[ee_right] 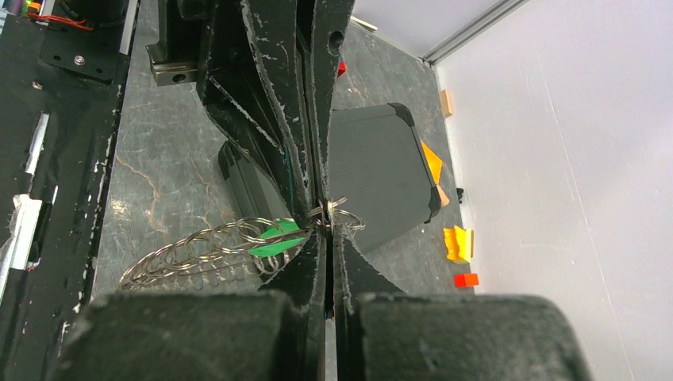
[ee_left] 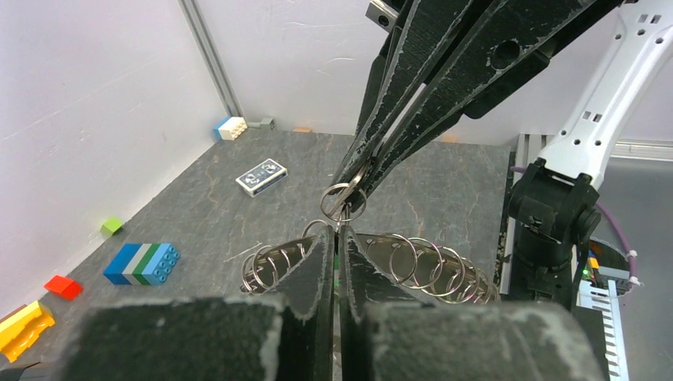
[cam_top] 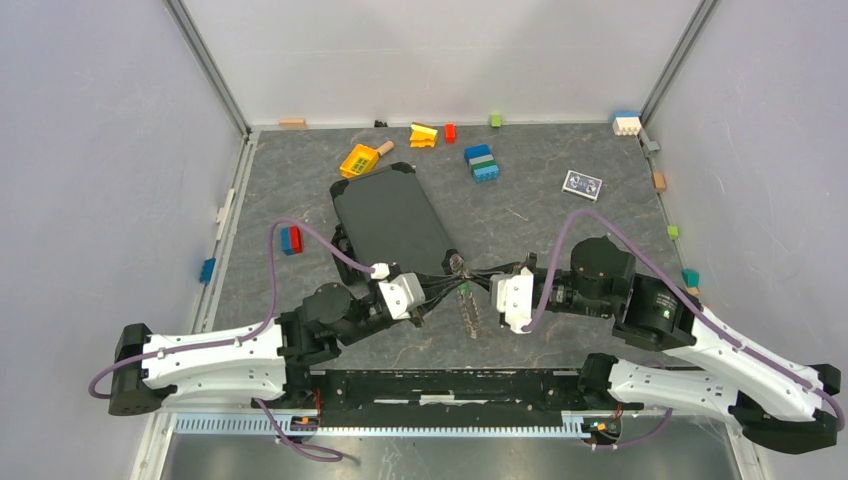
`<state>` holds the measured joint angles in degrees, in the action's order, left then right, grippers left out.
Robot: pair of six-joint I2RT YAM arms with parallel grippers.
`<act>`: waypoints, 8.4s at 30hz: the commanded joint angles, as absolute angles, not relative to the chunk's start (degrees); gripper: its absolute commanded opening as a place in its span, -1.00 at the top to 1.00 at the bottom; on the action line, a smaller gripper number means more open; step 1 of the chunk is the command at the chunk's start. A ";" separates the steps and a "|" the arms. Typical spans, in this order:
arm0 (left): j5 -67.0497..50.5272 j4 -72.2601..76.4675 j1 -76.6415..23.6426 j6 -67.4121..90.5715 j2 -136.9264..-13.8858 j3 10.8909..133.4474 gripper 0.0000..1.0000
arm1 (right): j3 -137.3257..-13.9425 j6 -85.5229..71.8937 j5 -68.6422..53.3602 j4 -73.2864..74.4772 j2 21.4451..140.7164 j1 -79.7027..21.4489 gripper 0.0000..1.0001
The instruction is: Remove the keys from the keyring
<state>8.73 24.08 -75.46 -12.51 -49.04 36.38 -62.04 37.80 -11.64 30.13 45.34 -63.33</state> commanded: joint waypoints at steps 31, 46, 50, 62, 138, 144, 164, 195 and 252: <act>21.43 12.16 -75.37 -10.56 -49.57 42.91 0.95 | -56.40 39.90 -10.40 25.23 38.95 -63.45 1.00; 23.07 14.15 -75.39 -11.13 -47.66 41.49 0.95 | -51.94 38.29 -8.97 23.83 37.89 -63.46 1.00; 23.20 15.28 -75.40 -11.33 -47.04 40.89 0.95 | -50.60 37.60 -8.19 23.09 37.68 -63.47 1.00; 21.46 19.06 -75.37 -12.06 -45.55 38.57 0.95 | -44.91 35.31 -6.24 17.85 37.35 -63.46 1.00; -31.65 32.94 -75.41 -44.15 -31.29 24.44 0.95 | -40.52 47.75 -41.63 8.33 27.06 -63.46 0.15; -34.35 30.49 -75.36 -44.21 -31.91 25.93 0.95 | -40.45 47.91 -42.44 7.77 27.31 -63.46 0.19; -11.34 32.97 -75.35 -37.73 -35.42 25.04 0.95 | -35.12 34.75 -36.97 -8.56 31.91 -63.46 0.30; -14.42 32.19 -75.40 -37.88 -35.78 25.40 0.95 | -31.73 33.54 -30.41 -13.50 34.30 -63.46 0.98; -2.42 6.68 -75.39 -39.23 -40.60 37.27 0.38 | -51.32 48.17 -20.92 21.45 42.15 -63.46 1.00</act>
